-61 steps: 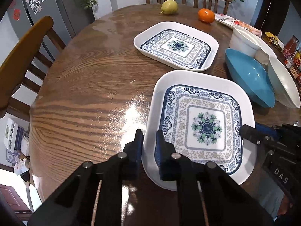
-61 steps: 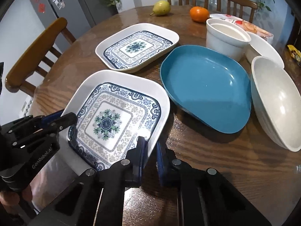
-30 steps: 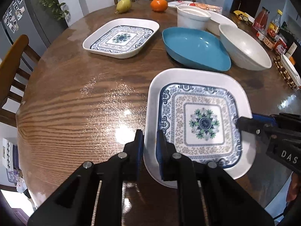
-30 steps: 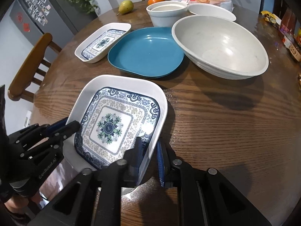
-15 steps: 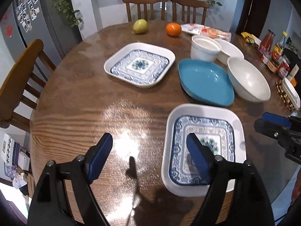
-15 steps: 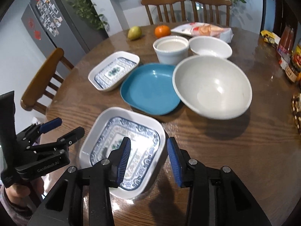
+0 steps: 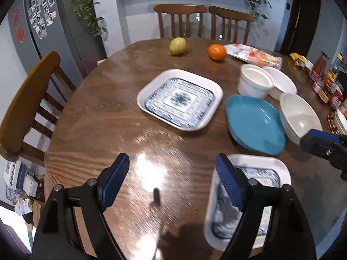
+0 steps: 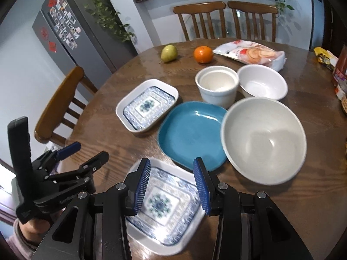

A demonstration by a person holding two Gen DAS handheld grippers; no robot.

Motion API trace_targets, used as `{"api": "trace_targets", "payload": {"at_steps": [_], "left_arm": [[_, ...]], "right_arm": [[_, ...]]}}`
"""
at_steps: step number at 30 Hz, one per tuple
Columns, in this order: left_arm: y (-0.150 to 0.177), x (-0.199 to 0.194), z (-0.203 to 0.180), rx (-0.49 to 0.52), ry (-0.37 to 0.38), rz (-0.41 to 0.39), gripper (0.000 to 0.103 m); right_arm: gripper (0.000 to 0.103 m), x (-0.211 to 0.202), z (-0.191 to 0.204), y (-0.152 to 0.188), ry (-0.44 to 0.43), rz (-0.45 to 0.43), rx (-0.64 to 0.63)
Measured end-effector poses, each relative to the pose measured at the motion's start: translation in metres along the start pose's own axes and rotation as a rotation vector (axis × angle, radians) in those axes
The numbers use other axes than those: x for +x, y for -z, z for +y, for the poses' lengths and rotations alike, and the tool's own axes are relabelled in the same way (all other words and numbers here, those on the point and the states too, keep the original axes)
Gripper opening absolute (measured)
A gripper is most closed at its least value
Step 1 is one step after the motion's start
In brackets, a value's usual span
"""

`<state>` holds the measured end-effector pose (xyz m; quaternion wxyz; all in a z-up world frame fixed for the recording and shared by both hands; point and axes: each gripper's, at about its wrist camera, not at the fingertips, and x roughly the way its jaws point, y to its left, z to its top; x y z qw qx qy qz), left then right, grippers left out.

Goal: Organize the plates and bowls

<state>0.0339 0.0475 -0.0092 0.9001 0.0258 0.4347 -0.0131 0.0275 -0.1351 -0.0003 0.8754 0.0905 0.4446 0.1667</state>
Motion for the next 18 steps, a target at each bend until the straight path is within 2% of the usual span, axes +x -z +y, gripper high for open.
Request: {"api": "trace_targets", "payload": {"at_steps": [5,10,14,18], "left_arm": [[-0.025,0.018,0.022,-0.013,-0.068,-0.03,0.081],[-0.051,0.047,0.037,0.045,-0.131,-0.033,0.081],[-0.066,0.068,0.044,0.099,-0.127,-0.024,0.081],[-0.079,0.086,0.048,0.141,-0.093,-0.023,0.081]], "right_arm": [[0.042,0.024,0.007,-0.018,-0.034,0.027,0.019],[0.042,0.052,0.018,-0.04,-0.104,0.053,0.063],[0.042,0.08,0.033,-0.05,-0.137,0.093,0.078],[0.042,0.109,0.041,-0.055,-0.125,0.151,0.112]]}}
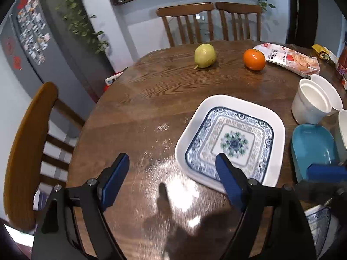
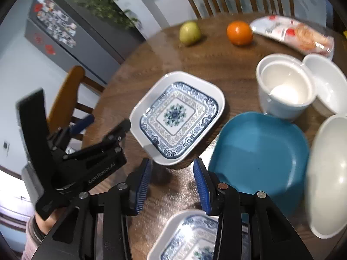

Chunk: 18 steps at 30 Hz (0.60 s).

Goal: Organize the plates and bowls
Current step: 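Grasp the rim of the other blue-patterned square plate with both grippers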

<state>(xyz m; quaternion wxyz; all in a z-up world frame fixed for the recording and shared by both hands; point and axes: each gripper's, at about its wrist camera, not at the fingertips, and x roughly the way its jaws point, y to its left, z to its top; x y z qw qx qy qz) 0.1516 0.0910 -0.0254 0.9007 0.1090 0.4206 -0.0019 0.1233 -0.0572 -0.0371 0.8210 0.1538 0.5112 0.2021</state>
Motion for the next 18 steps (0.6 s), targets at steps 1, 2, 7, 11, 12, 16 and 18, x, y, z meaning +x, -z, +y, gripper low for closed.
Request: {"api": "trace_targets", "payload": {"at_steps": [1,2,7,11,12,16,18], "left_arm": [[-0.003,0.005,0.001,0.0,0.008,0.006,0.081],[-0.004,0.009,0.001,0.001,0.005,0.009,0.081],[-0.012,0.027,0.005,0.02,0.01,0.025,0.079],[-0.017,0.039,0.001,0.059,0.022,0.04,0.075],[-0.018,0.043,0.0,0.067,0.025,0.044,0.073],[-0.022,0.057,-0.002,0.079,0.08,0.083,0.059],[-0.022,0.063,-0.003,0.083,0.107,0.106,0.048]], "right_arm": [[0.042,0.005,0.0,-0.001,0.0,0.008,0.008],[0.042,0.012,-0.001,-0.004,0.005,0.022,0.021],[0.042,0.033,-0.007,-0.01,0.066,0.062,0.056],[0.042,0.046,-0.006,-0.014,0.09,0.083,0.053],[0.042,0.049,-0.005,-0.015,0.098,0.084,0.044],[0.042,0.057,0.0,-0.02,0.137,0.098,0.027],[0.042,0.059,0.001,-0.02,0.151,0.101,0.017]]}}
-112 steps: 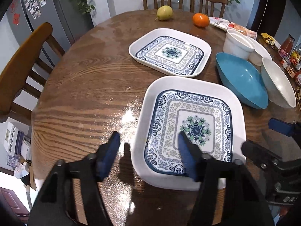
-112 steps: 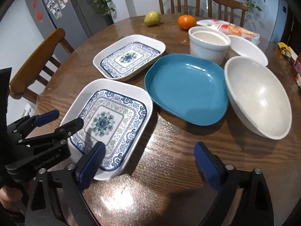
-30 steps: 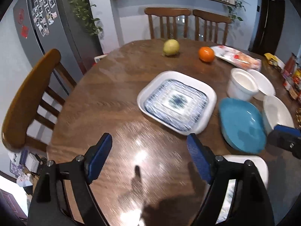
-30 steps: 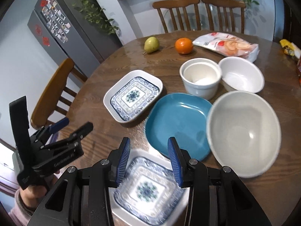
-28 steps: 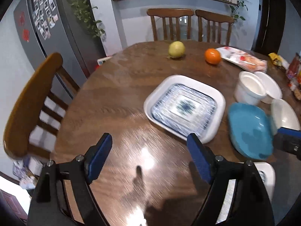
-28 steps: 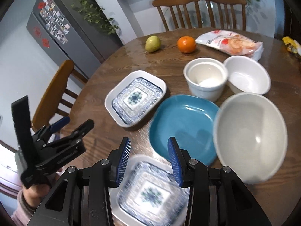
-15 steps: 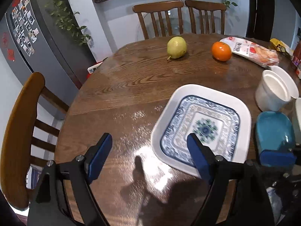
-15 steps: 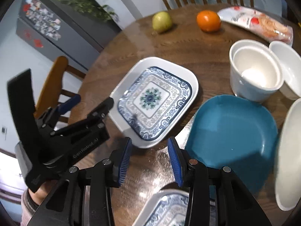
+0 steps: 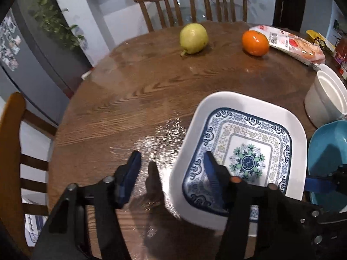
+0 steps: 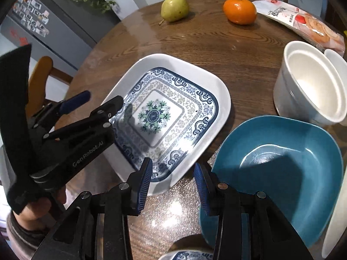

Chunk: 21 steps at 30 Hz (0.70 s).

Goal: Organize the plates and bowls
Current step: 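Grasp the rim of the other blue-patterned square plate with both grippers, then carry the held square plate over the first plate and lower it on top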

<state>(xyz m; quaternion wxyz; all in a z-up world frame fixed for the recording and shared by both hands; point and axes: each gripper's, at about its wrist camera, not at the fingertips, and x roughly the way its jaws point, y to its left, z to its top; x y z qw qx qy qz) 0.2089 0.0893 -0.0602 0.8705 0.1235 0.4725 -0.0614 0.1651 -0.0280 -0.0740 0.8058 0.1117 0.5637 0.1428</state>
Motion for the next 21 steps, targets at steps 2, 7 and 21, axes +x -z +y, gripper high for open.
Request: {"api": "trace_targets", "payload": {"at_steps": [2,7,21], "left_arm": [[0.001,0.005,0.001,0.003,0.029,0.012,0.035],[0.005,0.003,0.0,0.003,0.054,0.011,0.018],[0.03,-0.05,0.011,-0.069,-0.032,-0.084,0.011]], "right_arm": [[0.041,0.0,0.001,0.0,0.009,-0.004,-0.009],[0.03,0.0,0.006,-0.001,0.067,-0.02,-0.042],[0.017,-0.032,0.02,0.002,0.071,-0.108,-0.122]]}}
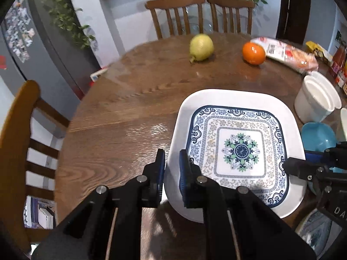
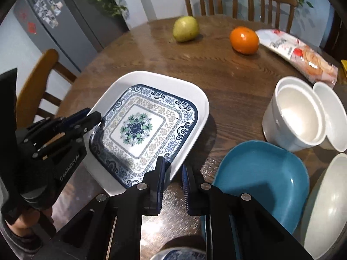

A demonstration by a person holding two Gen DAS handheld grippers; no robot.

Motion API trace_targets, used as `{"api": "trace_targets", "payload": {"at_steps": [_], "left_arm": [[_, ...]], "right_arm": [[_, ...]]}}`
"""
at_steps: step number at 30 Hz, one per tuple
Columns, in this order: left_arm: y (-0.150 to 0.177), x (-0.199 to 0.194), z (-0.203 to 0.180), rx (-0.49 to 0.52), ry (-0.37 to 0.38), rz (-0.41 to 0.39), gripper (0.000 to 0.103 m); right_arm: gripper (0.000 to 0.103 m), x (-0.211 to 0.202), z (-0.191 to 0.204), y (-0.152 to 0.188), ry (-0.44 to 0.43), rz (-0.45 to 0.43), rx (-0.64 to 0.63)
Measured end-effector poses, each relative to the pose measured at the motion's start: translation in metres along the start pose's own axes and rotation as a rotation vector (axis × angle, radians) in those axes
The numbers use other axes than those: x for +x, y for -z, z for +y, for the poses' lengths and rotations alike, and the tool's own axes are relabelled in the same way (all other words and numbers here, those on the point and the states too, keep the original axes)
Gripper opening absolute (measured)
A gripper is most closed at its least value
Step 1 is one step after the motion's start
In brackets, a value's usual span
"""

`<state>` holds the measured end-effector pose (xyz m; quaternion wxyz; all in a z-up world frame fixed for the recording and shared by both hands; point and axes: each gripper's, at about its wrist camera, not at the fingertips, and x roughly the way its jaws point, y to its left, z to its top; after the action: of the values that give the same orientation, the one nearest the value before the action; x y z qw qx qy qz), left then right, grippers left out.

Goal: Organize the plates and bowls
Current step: 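Carry the held square plate over the first plate and lower it on top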

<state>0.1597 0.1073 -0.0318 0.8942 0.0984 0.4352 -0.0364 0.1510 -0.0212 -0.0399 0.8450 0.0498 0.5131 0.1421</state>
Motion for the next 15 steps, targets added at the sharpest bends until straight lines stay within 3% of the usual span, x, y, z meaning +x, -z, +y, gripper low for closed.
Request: {"api": "trace_targets", "payload": {"at_steps": [4,15], "left_arm": [[0.008,-0.032,-0.003,-0.012,-0.052,-0.054,0.011],[0.037,-0.092,-0.029,-0.047,-0.03,-0.11,0.011]], "right_arm": [[0.017,-0.023,0.008,0.008,-0.029,-0.045,-0.026],[0.017,-0.065,-0.004,0.059,-0.081,-0.088,-0.028]]}}
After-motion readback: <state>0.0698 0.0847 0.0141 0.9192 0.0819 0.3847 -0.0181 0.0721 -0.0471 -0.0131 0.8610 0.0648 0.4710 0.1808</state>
